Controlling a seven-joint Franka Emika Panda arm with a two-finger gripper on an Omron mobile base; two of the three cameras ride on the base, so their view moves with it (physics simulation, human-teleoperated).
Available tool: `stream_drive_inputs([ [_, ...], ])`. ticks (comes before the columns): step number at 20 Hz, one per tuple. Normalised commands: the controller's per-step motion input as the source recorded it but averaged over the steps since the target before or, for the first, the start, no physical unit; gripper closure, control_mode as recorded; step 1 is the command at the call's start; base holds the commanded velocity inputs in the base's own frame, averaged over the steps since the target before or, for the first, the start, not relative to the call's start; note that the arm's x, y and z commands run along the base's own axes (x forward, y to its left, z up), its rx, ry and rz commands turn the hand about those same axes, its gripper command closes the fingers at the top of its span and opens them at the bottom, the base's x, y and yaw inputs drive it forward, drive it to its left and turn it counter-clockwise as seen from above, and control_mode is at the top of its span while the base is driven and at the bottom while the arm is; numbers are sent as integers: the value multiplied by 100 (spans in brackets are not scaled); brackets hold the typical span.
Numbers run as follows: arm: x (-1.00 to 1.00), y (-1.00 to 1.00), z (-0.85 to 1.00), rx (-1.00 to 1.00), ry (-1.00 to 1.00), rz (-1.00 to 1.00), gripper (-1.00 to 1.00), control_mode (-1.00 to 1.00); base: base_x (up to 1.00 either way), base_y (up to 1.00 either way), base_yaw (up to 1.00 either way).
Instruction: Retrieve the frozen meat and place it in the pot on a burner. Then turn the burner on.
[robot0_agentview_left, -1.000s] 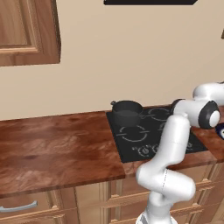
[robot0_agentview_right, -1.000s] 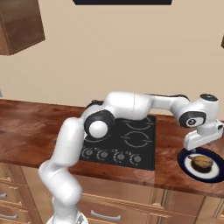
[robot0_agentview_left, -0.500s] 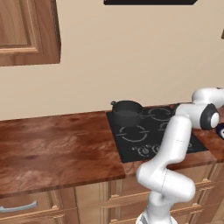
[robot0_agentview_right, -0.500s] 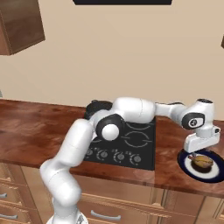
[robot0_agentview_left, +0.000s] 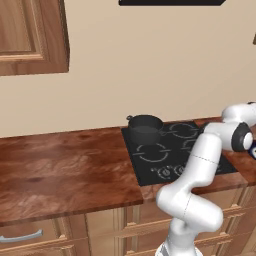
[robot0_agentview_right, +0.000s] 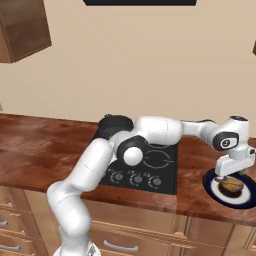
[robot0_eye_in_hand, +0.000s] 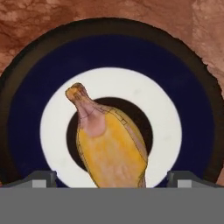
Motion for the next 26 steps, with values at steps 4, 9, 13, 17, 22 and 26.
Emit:
stream_drive_inputs([
  [4, 0, 0, -34, 0, 0, 1, -100, -100, 0, 0, 0],
  [9, 0, 0, -21, 5, 0, 0, -100, -100, 0, 0, 0],
  [13, 0, 0, -22, 5, 0, 0, -100, -100, 0, 0, 0],
  [17, 0, 0, -16, 2, 0, 0, 100, -100, 0, 0, 0],
  [22, 0, 0, -7, 0, 0, 0, 100, -100, 0, 0, 0],
  [26, -4, 22, 2, 0, -10, 0, 100, -100, 0, 0, 0],
])
